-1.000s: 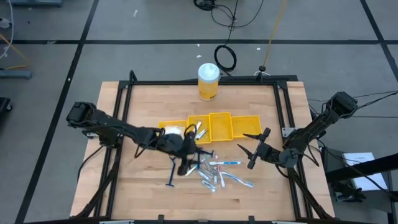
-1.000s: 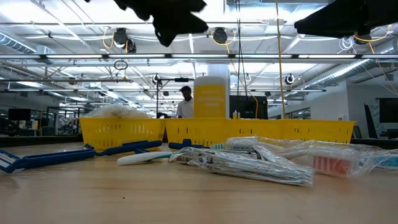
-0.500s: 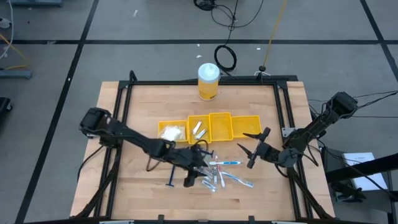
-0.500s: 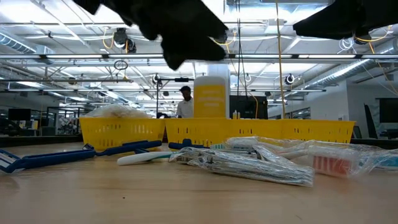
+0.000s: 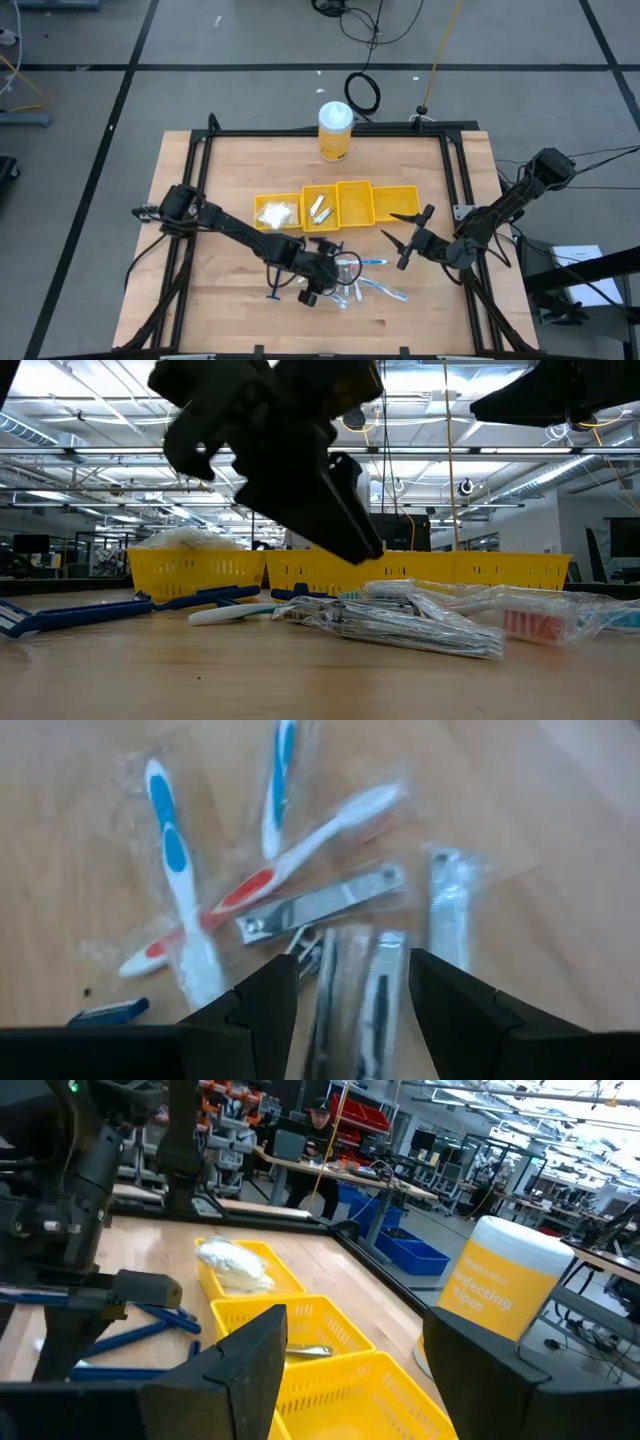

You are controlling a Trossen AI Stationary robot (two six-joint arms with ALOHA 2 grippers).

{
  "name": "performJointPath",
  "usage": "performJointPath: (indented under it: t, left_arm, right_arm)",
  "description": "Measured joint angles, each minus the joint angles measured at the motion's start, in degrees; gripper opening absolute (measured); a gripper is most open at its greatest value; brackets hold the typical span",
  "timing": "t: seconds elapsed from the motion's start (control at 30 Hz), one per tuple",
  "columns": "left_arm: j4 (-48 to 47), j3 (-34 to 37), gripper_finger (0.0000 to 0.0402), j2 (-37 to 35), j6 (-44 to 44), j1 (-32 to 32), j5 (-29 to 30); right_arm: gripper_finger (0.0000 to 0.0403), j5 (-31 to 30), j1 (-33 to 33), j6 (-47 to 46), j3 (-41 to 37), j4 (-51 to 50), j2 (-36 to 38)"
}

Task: Pick & Place Travel size toiletries
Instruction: Put the silver nail cutter into the middle left yellow bin

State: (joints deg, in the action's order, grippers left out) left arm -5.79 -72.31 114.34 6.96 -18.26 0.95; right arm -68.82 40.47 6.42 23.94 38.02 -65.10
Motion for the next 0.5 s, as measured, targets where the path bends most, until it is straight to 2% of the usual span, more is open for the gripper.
performJointPath:
  t: [0.17, 0.33, 0.5]
  left_arm:
    - [0.0, 0.0, 0.0186, 0.9, -0.6, 1.4, 1.0]
    - [0.3, 0.0, 0.0186, 0.8, -0.4, 2.8, 5.4]
    - [0.0, 0.0, 0.0186, 1.4, -0.1, 3.9, 4.8]
  right_arm:
    - [0.0221, 0.0, 0.0, 0.0, 0.0, 0.1, 0.0]
    - [0.0221, 0.0, 0.0, 0.0, 0.0, -0.1, 0.0]
    - [0.0221, 0.0, 0.0, 0.0, 0.0, -0.2, 0.0]
